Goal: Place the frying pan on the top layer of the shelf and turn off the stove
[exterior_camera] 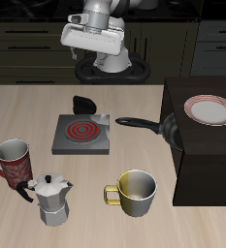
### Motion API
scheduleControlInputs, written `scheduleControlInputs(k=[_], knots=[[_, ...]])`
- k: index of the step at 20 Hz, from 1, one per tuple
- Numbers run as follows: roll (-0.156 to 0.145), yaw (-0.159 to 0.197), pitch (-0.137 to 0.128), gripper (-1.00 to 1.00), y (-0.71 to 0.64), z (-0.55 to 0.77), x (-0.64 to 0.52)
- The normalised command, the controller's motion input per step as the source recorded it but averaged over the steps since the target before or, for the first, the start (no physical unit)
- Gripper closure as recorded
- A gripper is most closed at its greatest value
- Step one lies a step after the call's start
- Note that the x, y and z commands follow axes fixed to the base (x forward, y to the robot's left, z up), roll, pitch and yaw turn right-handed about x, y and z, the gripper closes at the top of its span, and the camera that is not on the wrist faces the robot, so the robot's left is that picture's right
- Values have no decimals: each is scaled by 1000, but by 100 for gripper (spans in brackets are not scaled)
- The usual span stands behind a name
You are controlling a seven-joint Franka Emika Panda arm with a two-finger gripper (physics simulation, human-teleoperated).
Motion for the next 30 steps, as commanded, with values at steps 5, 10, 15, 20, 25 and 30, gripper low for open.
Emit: scheduleControlInputs(k=[5,10,15,20,25,30], knots=[[-6,33,-9,-100,1,-158,-339],[-11,40,-11,-100,-77,-83,-279],[-11,36,-12,-100,-115,-118,-261],[-47,-6,40,-100,-238,-356,-3],[-21,122,2,-100,-8,-310,-23],[-23,117,81,-100,139,-509,-11]])
